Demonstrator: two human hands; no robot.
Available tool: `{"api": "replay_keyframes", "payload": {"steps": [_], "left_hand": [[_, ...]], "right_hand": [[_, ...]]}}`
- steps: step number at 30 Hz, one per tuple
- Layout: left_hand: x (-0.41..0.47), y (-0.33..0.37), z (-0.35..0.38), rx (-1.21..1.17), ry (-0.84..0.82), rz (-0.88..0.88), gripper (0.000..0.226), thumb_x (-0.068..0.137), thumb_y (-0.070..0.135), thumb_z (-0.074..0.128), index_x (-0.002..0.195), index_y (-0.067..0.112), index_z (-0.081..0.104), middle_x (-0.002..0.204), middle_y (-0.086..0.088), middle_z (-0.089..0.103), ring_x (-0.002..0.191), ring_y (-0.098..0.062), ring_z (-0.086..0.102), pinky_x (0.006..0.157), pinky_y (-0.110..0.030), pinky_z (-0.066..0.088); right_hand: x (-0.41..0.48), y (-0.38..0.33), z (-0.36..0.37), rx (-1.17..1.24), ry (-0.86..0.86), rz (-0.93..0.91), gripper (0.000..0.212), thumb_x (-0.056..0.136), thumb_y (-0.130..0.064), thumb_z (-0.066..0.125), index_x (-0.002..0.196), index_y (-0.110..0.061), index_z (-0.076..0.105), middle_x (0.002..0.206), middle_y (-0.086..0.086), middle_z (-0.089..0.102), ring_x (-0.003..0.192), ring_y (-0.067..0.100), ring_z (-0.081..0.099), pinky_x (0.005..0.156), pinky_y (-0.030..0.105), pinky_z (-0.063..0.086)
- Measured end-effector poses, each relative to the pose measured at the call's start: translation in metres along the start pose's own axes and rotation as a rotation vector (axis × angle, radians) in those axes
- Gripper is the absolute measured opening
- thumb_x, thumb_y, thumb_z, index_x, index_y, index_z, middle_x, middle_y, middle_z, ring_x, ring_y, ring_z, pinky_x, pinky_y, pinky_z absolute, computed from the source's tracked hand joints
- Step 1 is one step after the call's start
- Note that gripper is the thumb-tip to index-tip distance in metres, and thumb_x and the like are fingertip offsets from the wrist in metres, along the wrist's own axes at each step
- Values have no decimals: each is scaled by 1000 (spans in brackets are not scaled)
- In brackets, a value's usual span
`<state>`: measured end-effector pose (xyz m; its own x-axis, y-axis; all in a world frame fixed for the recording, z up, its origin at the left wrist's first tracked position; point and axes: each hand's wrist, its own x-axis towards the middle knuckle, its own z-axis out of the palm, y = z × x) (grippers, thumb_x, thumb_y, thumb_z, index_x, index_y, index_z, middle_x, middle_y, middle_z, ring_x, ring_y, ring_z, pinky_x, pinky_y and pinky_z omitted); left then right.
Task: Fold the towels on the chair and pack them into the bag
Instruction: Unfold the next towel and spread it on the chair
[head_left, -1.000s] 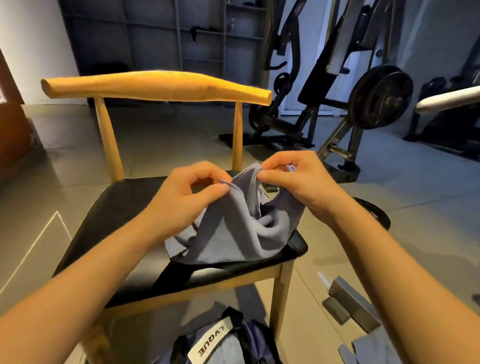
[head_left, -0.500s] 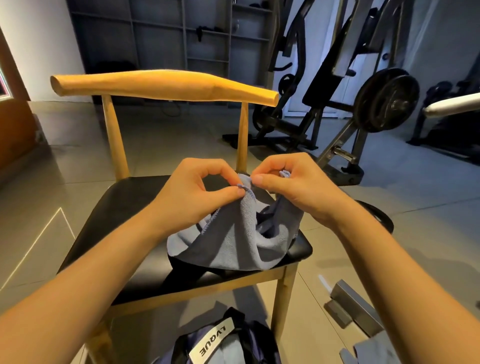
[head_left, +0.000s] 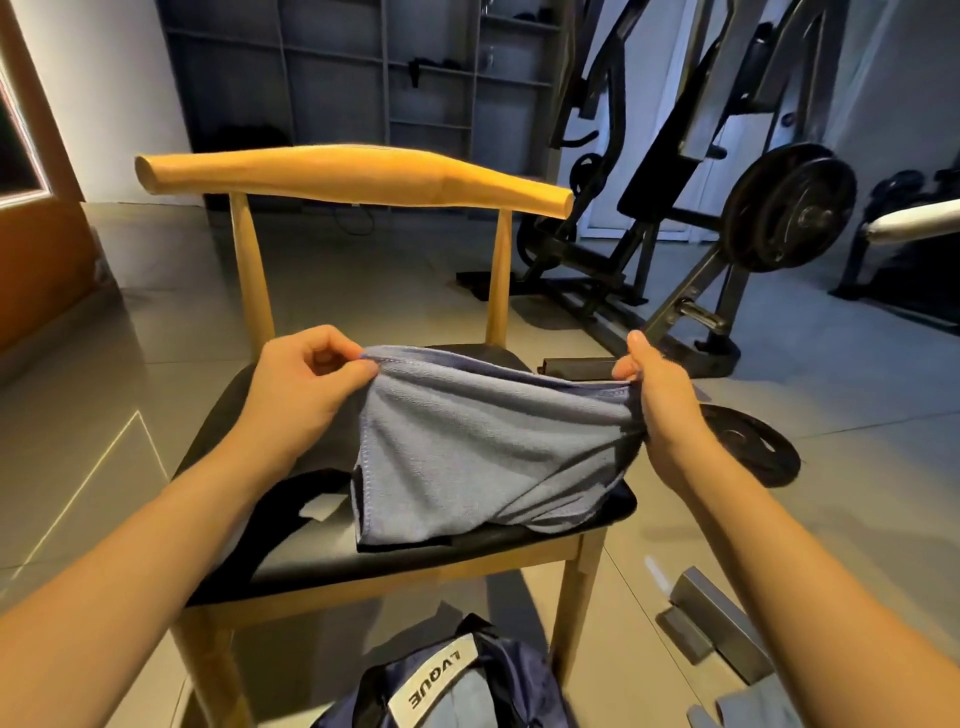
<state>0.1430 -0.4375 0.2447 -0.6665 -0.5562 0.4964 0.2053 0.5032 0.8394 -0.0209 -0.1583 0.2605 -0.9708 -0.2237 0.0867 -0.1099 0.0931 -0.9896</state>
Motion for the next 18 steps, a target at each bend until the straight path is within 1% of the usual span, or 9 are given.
{"api": "replay_keyframes", "payload": {"steps": [2,3,5,6,8,10,12,15,18], "left_hand": [[4,-4,-3,-12,44,-24,17,86,5,78,75,15,71,63,10,68,62,-2,59,64,-18,50],[5,-5,-4,-31,62,-40,15,86,4,77,76,13,70,61,10,67,60,-1,58,62,-17,50],[7,-7,-5,-79,92,-75,16,87,1,75,76,11,69,55,11,63,54,1,55,56,-11,48],[8,-8,-5,-101,104,-90,17,87,1,74,75,12,68,54,12,62,52,2,55,54,-10,46],[9,-9,-7,-134,124,-104,18,88,1,74,75,14,68,55,13,63,53,2,56,53,-9,46],[11,-10,-11,-148,147,-105,15,87,5,76,78,16,70,62,11,68,59,1,60,57,-10,48],[14,-9,-18,-160,167,-106,7,87,11,78,84,16,75,74,1,73,67,-6,65,63,-14,52],[17,-2,-27,-195,142,-120,6,89,12,76,95,10,76,82,-5,75,73,-10,69,67,-17,57],[21,14,-37,-300,73,-179,6,92,8,70,96,8,75,82,0,77,77,-11,72,67,-19,59]], "right_hand": [[1,1,-6,79,-143,14,22,92,-36,54,78,-20,57,74,1,51,74,18,48,68,35,36],[2,1,-10,97,-216,4,12,85,-29,53,81,-18,57,77,3,51,75,18,48,68,35,37],[4,2,-14,94,-304,-9,17,76,-16,49,91,-12,57,87,8,52,81,21,48,67,34,38],[5,2,-14,56,-306,-19,18,77,-11,47,92,-10,58,90,9,52,83,23,48,67,33,39],[7,1,-12,-37,-259,-52,19,89,-2,46,96,-6,62,92,13,55,86,24,49,70,32,40],[9,1,-14,-98,-245,-113,17,98,-3,51,104,-1,67,95,19,64,89,27,57,79,38,47],[11,1,-20,-119,-234,-191,14,99,-9,60,103,-5,73,100,18,73,93,27,66,88,43,51],[7,-9,-29,-10,-209,-251,12,95,-9,66,99,-9,77,94,8,77,92,22,70,84,35,56],[2,-23,-36,111,-290,-220,17,96,-5,62,106,0,74,96,10,78,87,18,71,76,24,59]]}}
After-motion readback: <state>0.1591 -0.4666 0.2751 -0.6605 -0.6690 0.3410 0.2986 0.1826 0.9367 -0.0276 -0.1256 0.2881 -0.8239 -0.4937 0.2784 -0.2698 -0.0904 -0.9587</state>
